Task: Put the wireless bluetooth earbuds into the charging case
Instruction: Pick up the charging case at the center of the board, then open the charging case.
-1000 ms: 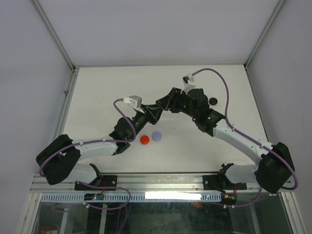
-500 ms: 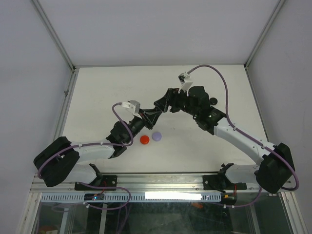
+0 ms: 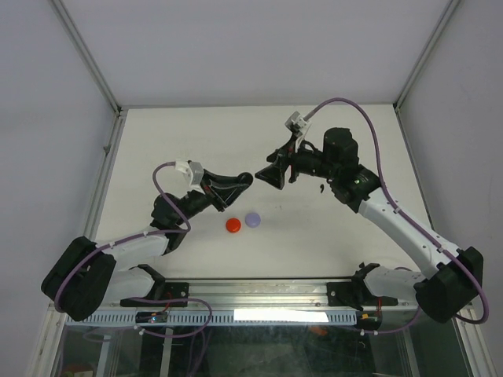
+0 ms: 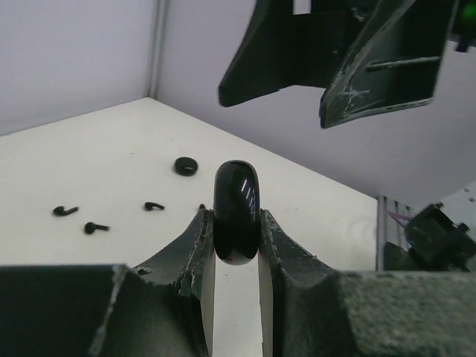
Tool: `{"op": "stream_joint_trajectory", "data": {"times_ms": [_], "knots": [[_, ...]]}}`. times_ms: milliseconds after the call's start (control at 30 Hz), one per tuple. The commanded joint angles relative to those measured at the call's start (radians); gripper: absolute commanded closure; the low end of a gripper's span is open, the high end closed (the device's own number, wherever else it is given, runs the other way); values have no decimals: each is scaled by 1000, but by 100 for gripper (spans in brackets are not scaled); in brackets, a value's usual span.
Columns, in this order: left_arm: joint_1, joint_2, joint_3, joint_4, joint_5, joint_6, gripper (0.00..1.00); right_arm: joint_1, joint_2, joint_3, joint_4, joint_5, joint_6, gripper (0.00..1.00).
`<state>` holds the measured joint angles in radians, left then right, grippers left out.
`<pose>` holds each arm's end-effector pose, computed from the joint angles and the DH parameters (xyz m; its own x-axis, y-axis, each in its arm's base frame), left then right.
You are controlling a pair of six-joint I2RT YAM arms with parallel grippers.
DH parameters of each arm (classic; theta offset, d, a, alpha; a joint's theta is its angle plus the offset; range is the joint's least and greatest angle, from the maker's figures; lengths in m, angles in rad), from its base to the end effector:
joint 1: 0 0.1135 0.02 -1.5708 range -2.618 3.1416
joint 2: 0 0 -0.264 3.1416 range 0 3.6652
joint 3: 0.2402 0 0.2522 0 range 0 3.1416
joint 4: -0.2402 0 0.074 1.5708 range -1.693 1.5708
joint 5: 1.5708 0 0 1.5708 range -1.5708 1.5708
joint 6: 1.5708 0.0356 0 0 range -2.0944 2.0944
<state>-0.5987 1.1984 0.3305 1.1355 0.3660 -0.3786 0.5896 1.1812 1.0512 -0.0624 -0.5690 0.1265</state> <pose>0.1840 -0.1410 0.2396 -0.0969 -0.3517 -0.9311 0.8346 0.4809 -0.2685 0.2158 0.1674 0.3656 -0.2722 -0.0542 -0.9607 -0.8807 0.4163 0.2260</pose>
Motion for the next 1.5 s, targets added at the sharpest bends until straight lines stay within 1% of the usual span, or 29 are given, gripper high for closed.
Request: {"op": "stream_joint_trajectory", "data": {"times_ms": [0,100,333,567,900,1233,1467], "knots": [[18,-33,23,95,221,-43,100,0,-12,40,-12,-177,-136,25],[20,-30,31,110,254,-54,100,2,-20,17,16,-229,-164,24],[20,-7,52,159,295,-97,100,27,15,26,-18,-307,-228,24],[20,14,50,222,314,-141,100,36,41,21,-40,-282,-258,25],[20,2,44,221,394,-122,100,33,19,25,-56,-183,-262,29],[21,-43,47,93,452,-41,100,33,14,46,-61,-171,-242,29],[21,-67,44,82,476,-13,100,30,33,56,-85,-151,-244,30]]}}
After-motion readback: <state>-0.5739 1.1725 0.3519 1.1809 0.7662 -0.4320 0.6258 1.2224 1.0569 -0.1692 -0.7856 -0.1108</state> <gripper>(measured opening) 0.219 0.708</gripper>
